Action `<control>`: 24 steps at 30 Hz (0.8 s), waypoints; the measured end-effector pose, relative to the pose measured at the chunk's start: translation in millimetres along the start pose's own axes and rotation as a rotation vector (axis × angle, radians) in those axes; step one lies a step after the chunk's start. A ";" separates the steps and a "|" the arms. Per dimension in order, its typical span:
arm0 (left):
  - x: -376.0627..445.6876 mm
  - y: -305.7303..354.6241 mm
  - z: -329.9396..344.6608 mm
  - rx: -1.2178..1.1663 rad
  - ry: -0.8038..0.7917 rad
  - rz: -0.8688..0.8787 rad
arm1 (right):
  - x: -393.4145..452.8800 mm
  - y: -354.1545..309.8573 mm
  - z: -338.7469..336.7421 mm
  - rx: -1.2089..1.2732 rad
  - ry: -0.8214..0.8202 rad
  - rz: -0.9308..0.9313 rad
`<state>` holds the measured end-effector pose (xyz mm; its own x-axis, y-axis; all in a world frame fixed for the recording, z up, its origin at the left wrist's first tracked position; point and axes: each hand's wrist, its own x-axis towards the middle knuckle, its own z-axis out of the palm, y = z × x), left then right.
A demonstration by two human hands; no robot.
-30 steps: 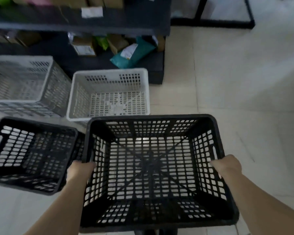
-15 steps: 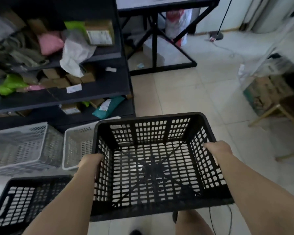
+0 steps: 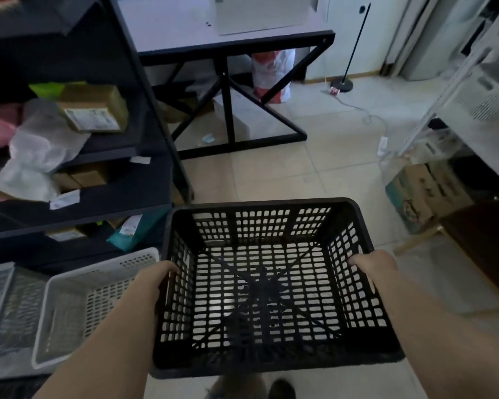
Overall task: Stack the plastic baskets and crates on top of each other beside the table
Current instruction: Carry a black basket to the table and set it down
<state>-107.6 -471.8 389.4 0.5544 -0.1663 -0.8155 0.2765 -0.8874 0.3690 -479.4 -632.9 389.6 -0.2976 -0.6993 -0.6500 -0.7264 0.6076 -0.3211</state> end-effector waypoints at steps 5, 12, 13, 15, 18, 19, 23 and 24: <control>42.3 100.9 41.3 -0.034 -0.060 -0.025 | 69.3 -82.7 -26.6 -0.006 0.010 0.023; 109.3 237.5 67.9 -0.137 -0.057 -0.010 | 158.0 -210.9 -50.3 0.056 -0.018 0.057; 116.5 255.6 69.6 -0.157 -0.047 -0.014 | 170.2 -228.1 -52.5 0.061 -0.029 0.061; 132.8 291.5 72.4 -0.160 -0.037 -0.026 | 193.3 -262.6 -56.1 0.065 -0.042 0.057; 164.2 341.3 77.6 -0.154 -0.011 -0.020 | 231.8 -316.7 -60.4 0.072 -0.043 0.020; 169.1 360.3 81.7 -0.147 -0.003 -0.022 | 247.2 -334.7 -60.9 0.072 -0.050 0.010; 198.8 430.7 100.6 -0.149 0.043 -0.036 | 315.3 -407.3 -59.5 0.043 -0.068 -0.018; 205.4 447.9 106.0 -0.152 0.048 -0.044 | 332.6 -425.4 -58.5 0.039 -0.076 -0.012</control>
<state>46.9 -949.0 339.9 0.5747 -0.1051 -0.8116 0.4151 -0.8172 0.3998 -305.7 -1146.0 350.3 -0.2400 -0.6768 -0.6959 -0.7043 0.6148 -0.3550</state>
